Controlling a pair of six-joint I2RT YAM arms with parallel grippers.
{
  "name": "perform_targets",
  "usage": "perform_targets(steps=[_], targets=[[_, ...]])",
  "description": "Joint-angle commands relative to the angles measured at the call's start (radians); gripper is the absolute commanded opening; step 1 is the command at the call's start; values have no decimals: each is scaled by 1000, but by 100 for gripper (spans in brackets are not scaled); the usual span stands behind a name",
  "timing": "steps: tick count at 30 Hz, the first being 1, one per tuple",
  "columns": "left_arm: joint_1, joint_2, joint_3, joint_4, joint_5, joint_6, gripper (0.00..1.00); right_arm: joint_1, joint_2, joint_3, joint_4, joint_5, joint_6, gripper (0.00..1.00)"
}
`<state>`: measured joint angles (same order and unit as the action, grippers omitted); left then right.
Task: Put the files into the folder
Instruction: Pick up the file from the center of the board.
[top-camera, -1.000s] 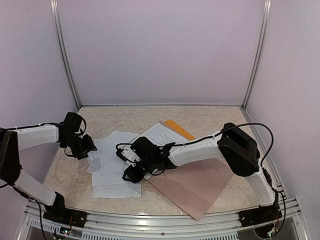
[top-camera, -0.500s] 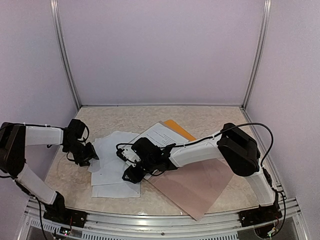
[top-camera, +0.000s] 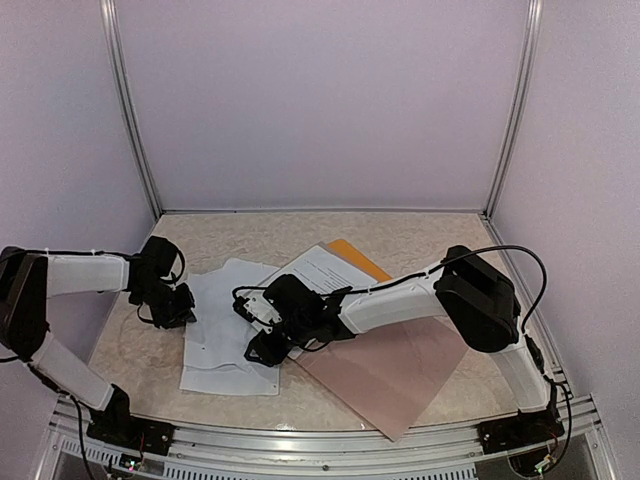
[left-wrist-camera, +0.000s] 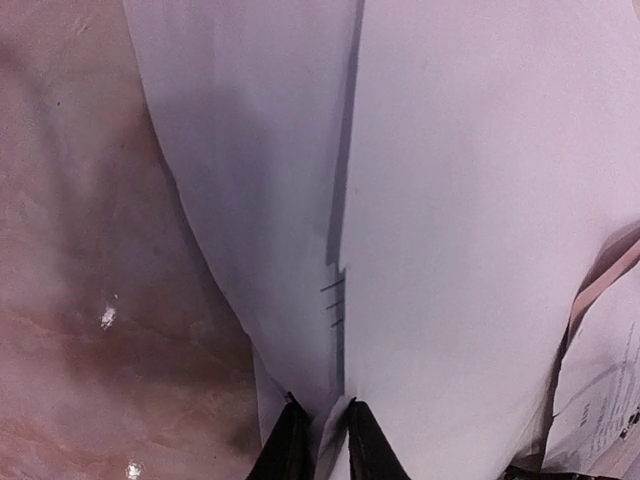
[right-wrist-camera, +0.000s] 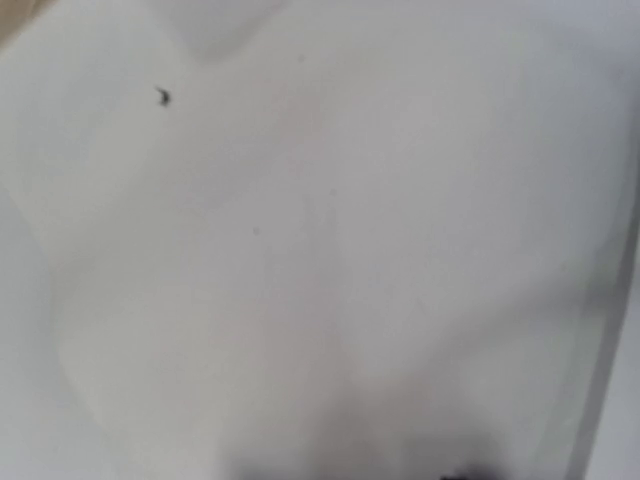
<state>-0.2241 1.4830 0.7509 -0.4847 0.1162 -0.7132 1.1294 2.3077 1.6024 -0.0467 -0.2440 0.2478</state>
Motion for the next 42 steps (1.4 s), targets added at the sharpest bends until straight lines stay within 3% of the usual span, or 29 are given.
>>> perform_targets(steps=[1, 7, 14, 22, 26, 31, 36, 42], targets=[[-10, -65, 28, -87, -40, 11, 11, -5, 33, -30, -77, -7, 3, 50], [-11, -134, 56, -154, -73, 26, 0, -5, 29, -17, -98, -3, -8, 51], [-11, -168, 72, -176, -80, 48, 0, -5, 4, -19, -106, -4, -13, 53], [-43, -209, 108, -249, -151, 53, 0, -22, -86, -51, -78, -39, 7, 66], [-69, -242, 173, -347, -245, 45, 0, -43, -154, -79, -38, -79, 29, 74], [-100, -288, 261, -459, -348, 42, 0, -68, -217, -97, -30, -92, 32, 76], [-138, -357, 356, -488, -322, 39, 0, -101, -259, -139, -23, -80, 39, 77], [-271, -386, 516, -505, -343, 34, 0, -150, -313, -201, -7, -49, 58, 77]])
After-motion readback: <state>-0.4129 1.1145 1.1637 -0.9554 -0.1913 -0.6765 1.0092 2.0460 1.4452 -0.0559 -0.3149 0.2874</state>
